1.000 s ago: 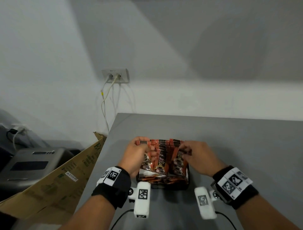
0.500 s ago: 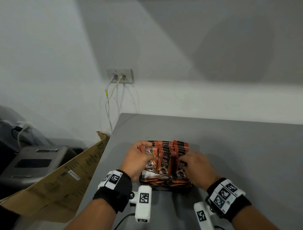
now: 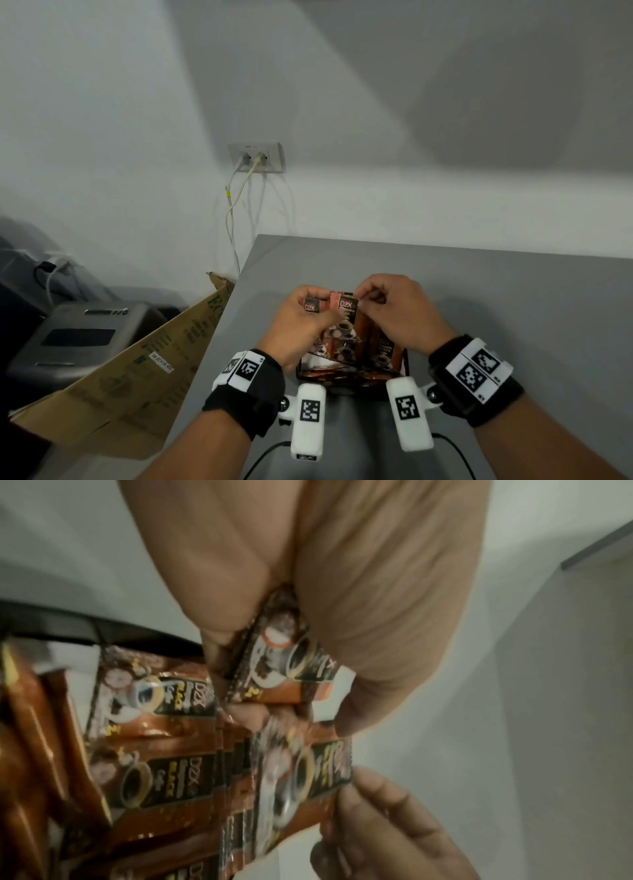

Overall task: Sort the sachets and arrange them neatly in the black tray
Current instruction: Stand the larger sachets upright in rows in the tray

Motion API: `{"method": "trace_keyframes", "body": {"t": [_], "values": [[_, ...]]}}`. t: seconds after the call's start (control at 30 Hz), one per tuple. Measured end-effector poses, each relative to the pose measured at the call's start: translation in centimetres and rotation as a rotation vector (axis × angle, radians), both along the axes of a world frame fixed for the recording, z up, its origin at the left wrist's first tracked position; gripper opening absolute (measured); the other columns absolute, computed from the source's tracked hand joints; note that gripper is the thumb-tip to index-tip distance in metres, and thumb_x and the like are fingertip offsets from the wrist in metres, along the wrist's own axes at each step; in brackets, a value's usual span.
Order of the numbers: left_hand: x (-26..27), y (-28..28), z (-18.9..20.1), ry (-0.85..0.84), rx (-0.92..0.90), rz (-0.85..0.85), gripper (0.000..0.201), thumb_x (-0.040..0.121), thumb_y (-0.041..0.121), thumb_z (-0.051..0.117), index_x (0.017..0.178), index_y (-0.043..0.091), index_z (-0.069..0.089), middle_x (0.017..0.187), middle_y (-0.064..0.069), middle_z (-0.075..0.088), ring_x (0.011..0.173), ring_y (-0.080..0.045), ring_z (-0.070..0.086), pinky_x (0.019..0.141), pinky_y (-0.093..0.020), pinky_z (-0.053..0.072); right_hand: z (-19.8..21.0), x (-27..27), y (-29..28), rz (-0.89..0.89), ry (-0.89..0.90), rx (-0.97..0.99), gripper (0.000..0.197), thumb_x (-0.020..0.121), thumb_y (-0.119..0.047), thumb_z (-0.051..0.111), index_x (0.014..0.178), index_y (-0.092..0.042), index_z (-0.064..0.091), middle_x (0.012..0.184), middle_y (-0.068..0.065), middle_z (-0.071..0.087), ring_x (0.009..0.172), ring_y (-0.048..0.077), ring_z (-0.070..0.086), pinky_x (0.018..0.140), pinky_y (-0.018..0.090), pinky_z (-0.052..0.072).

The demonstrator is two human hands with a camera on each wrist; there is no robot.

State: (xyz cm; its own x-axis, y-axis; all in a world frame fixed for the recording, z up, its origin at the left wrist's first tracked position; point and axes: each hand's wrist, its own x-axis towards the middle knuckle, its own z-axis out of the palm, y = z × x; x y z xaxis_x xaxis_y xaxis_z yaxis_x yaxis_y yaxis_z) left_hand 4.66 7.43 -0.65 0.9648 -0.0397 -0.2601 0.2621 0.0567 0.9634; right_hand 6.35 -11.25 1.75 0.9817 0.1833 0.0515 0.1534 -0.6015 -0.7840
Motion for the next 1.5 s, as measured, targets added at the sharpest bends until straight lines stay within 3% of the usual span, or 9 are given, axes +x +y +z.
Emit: {"method": "trace_keyframes", "body": {"t": [0.13, 0.3, 0.67, 0.8, 0.93, 1.03, 1.13, 1.37, 1.5], "values": [[0.1, 2.4, -0.7, 0.094, -0.084, 0.136, 0.037, 0.082, -0.015, 0.048, 0.113, 0.003, 0.054, 0.076, -0.013, 0.064, 0.063, -0.024, 0.059, 0.059, -0.038, 0.049, -1.4, 0.1, 0.1, 0.053, 0.037, -0.211, 0.018, 0.093, -0.009, 0.064, 0.091, -0.024, 0.073, 0.082, -0.015, 0.068, 0.074, -0.001, 0.065, 0.063, 0.006, 0.048], [-0.3, 2.7, -1.1, 0.132, -0.082, 0.153, 0.038, 0.078, -0.020, 0.040, 0.104, 0.004, 0.054, 0.061, -0.007, 0.064, 0.057, -0.025, 0.058, 0.059, -0.038, 0.049, -4.3, 0.3, 0.8, 0.085, 0.078, -0.360, 0.020, 0.095, -0.010, 0.059, 0.095, -0.026, 0.070, 0.092, -0.010, 0.069, 0.077, 0.005, 0.066, 0.074, 0.023, 0.058], [-0.3, 2.2, -2.4, 0.111, 0.051, 0.115, 0.037, 0.076, -0.009, 0.060, 0.107, 0.012, 0.061, 0.106, -0.017, 0.071, 0.073, -0.022, 0.062, 0.066, -0.037, 0.050, -6.6, -0.1, 1.3, 0.114, -0.035, -0.497, 0.023, 0.094, -0.004, 0.055, 0.099, -0.022, 0.068, 0.105, -0.005, 0.064, 0.098, 0.013, 0.057, 0.085, 0.027, 0.051], [-0.5, 2.1, -2.3, 0.106, 0.056, 0.098, 0.039, 0.078, -0.013, 0.066, 0.108, 0.012, 0.060, 0.095, -0.012, 0.073, 0.068, -0.021, 0.067, 0.055, -0.030, 0.051, -6.4, -0.2, 1.1, 0.119, -0.056, -0.498, 0.016, 0.096, -0.013, 0.059, 0.105, -0.022, 0.069, 0.110, -0.005, 0.062, 0.107, 0.012, 0.052, 0.092, 0.024, 0.047], [-0.5, 1.9, -1.8, 0.055, 0.036, 0.072, 0.050, 0.072, -0.016, 0.074, 0.111, 0.010, 0.058, 0.101, -0.017, 0.073, 0.081, -0.030, 0.071, 0.073, -0.043, 0.058, -3.7, 0.0, 0.8, 0.048, -0.092, -0.301, 0.009, 0.091, -0.024, 0.068, 0.099, -0.025, 0.070, 0.096, -0.012, 0.060, 0.092, 0.005, 0.057, 0.087, 0.024, 0.051], [-0.3, 1.3, -0.9, -0.001, 0.004, 0.005, 0.054, 0.069, -0.018, 0.074, 0.113, 0.010, 0.059, 0.094, -0.016, 0.075, 0.077, -0.029, 0.071, 0.071, -0.040, 0.058, -0.4, -0.1, 1.5, 0.111, 0.035, -0.080, 0.020, 0.090, -0.027, 0.069, 0.108, -0.034, 0.070, 0.093, -0.019, 0.067, 0.083, -0.005, 0.062, 0.077, 0.012, 0.047], [0.0, 0.9, 0.1, -0.044, 0.013, -0.019, 0.051, 0.069, -0.020, 0.073, 0.110, 0.009, 0.060, 0.087, -0.011, 0.072, 0.071, -0.024, 0.067, 0.064, -0.034, 0.057, 1.4, 0.4, 2.4, 0.171, 0.042, -0.100, 0.021, 0.090, -0.019, 0.065, 0.103, -0.033, 0.073, 0.088, -0.017, 0.073, 0.081, -0.006, 0.066, 0.075, 0.012, 0.049], [0.6, 4.2, -0.6, 0.016, -0.031, 0.340, 0.026, 0.086, -0.009, 0.052, 0.103, 0.010, 0.060, 0.099, -0.011, 0.058, 0.062, -0.015, 0.063, 0.074, -0.040, 0.055, 0.2, 2.5, 3.5, 0.069, 0.053, -0.174, 0.025, 0.095, -0.004, 0.056, 0.093, -0.021, 0.074, 0.090, -0.009, 0.069, 0.078, 0.000, 0.065, 0.060, 0.006, 0.047], [0.2, 5.2, -1.5, 0.024, -0.025, 0.356, 0.019, 0.089, -0.005, 0.053, 0.099, 0.009, 0.059, 0.102, -0.014, 0.057, 0.078, -0.023, 0.060, 0.065, -0.033, 0.056, -2.1, 2.2, 5.6, 0.146, 0.101, -0.271, 0.030, 0.090, 0.000, 0.055, 0.081, -0.024, 0.071, 0.088, -0.007, 0.068, 0.081, 0.008, 0.067, 0.076, 0.019, 0.057]]}}
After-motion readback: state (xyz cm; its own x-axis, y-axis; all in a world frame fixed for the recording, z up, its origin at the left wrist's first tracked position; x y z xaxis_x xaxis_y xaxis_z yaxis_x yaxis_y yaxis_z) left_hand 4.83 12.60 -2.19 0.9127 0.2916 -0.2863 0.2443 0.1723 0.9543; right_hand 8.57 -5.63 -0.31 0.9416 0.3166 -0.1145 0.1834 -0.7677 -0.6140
